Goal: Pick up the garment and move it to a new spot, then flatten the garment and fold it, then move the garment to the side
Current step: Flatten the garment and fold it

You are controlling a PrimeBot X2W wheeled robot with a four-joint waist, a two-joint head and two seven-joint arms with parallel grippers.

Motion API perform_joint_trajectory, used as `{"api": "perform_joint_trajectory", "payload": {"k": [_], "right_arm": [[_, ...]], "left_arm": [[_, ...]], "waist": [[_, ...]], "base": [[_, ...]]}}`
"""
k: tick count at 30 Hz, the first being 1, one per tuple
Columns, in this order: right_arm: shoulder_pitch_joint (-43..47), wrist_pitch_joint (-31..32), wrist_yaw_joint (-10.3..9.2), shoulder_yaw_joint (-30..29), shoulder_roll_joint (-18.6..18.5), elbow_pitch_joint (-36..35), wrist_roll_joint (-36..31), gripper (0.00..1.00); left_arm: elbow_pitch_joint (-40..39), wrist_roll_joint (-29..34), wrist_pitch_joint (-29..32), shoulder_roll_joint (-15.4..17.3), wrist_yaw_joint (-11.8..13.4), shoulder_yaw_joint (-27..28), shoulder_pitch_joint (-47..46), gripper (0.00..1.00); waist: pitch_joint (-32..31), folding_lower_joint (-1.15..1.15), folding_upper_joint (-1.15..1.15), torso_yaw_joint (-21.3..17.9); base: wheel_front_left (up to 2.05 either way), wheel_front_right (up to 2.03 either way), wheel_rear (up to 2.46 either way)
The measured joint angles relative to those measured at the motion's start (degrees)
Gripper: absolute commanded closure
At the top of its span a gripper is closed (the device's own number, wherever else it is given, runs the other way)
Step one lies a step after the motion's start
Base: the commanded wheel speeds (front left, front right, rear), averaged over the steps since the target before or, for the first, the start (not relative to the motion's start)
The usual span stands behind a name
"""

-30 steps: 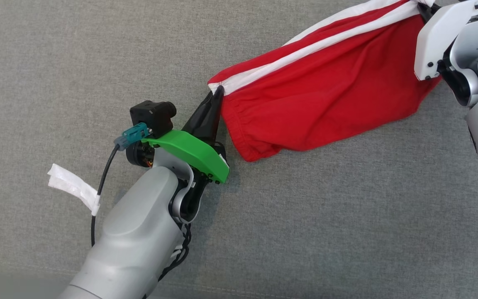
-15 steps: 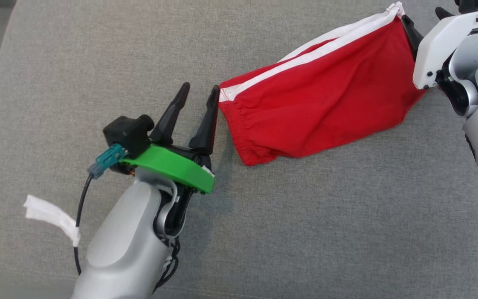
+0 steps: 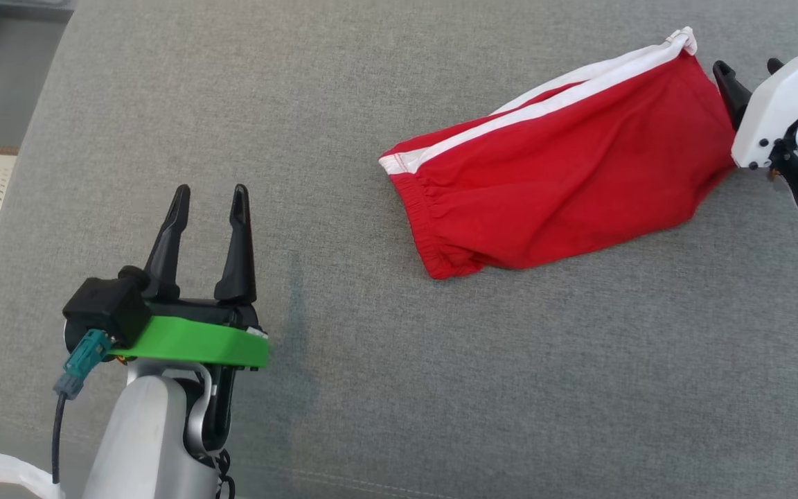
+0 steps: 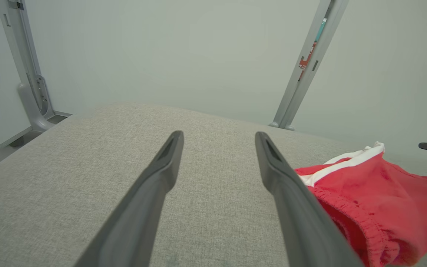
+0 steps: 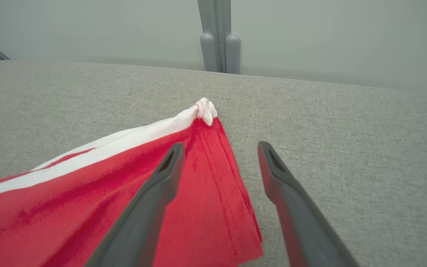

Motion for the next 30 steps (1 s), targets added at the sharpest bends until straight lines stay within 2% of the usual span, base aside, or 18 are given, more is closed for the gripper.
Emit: {"api": "perform_joint_trajectory", "payload": {"k": [8, 15, 20, 21, 22, 23, 30], "right_arm": [[-0.8, -0.3, -0.01, -4.8, -1.3, 5.7, -0.1, 0.00], [-2.3, 0.1, -0.01, -6.9, -0.9, 9.5, -0.8, 0.00], [-3.3, 2.7, 0.00, -7.6, -0.7, 12.4, -1.8, 0.00], [-3.4, 3.5, 0.00, -7.5, -0.5, 12.7, -1.8, 0.25], [-3.4, 3.8, 0.00, -7.3, -0.4, 12.7, -1.9, 0.80], [-3.2, 3.4, -0.01, -7.1, -0.3, 12.5, -2.0, 1.00], [2.5, -2.6, 0.10, -8.0, -0.3, 11.3, -2.1, 1.00]], "left_arm": [[-2.6, 2.0, 0.0, -0.2, 0.0, 2.0, 0.3, 0.00], [-3.2, 2.3, 0.0, -0.2, 0.0, 0.6, 1.0, 0.00], [-3.4, 1.1, 0.0, -0.2, 0.0, -0.2, 1.3, 0.00], [-3.3, 1.1, 0.0, -0.2, 0.0, -0.1, 1.5, 0.00], [-3.2, 1.0, 0.0, -0.2, -0.1, 0.0, 1.7, 0.00], [-2.9, 1.0, 0.0, -0.2, -0.1, 0.0, 2.0, 0.00], [-2.2, 0.8, 0.0, -0.3, -0.1, -0.4, 2.4, 0.00]], "waist": [[3.2, 0.00, 0.00, 2.8], [5.0, 0.00, 0.00, 5.0], [5.3, 0.00, 0.00, 6.1], [5.2, 0.00, 0.00, 6.1], [5.1, 0.00, 0.00, 6.1], [4.9, 0.00, 0.00, 6.0], [2.2, 0.00, 0.00, 4.5]], "base": [[0.00, 0.00, 0.00], [0.00, 0.00, 0.00], [0.00, 0.00, 0.00], [0.00, 0.00, 0.00], [0.00, 0.00, 0.00], [0.00, 0.00, 0.00], [0.00, 0.00, 0.00]]}}
